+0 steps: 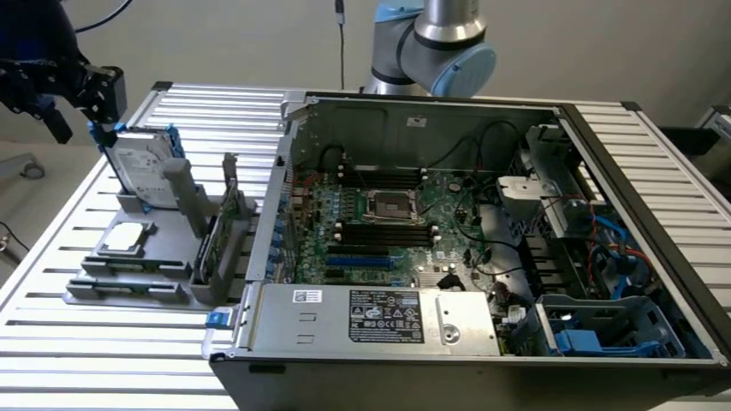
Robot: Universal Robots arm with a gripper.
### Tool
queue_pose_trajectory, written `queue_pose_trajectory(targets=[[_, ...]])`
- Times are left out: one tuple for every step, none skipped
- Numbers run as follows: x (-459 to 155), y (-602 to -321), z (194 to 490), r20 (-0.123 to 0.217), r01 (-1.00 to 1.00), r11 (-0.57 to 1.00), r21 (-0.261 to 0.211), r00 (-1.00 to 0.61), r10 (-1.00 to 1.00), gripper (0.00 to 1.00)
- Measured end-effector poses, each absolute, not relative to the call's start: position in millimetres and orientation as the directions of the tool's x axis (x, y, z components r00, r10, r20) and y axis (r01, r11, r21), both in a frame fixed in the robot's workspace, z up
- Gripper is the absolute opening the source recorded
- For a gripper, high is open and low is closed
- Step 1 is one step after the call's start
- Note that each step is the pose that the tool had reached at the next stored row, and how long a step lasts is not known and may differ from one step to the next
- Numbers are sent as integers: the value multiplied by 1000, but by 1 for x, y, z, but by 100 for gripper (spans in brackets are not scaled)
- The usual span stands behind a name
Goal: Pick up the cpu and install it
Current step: 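Pick up the cpu and move it towards the insertion slot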
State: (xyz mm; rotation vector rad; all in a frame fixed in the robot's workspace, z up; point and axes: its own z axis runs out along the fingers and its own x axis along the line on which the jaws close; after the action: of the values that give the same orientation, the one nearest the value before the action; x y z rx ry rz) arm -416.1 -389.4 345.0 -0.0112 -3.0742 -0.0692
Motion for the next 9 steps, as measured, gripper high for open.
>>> queue_pose_trajectory(targets=[[-418,-389,343,67,9,999,45,-998,6,60],[-419,-389,341,66,9,999,45,-998,6,60],[-421,-389,340,66,9,999,44,-998,6,60],[-423,-389,338,66,9,999,44,-998,6,60],[-425,-389,336,66,9,999,44,-998,6,60],[-427,-389,334,66,9,999,44,-998,6,60],[-430,-389,332,66,9,999,44,-998,6,60],[-431,-389,330,66,9,999,44,-998,6,60],[-431,-389,329,65,9,999,44,-998,6,60]])
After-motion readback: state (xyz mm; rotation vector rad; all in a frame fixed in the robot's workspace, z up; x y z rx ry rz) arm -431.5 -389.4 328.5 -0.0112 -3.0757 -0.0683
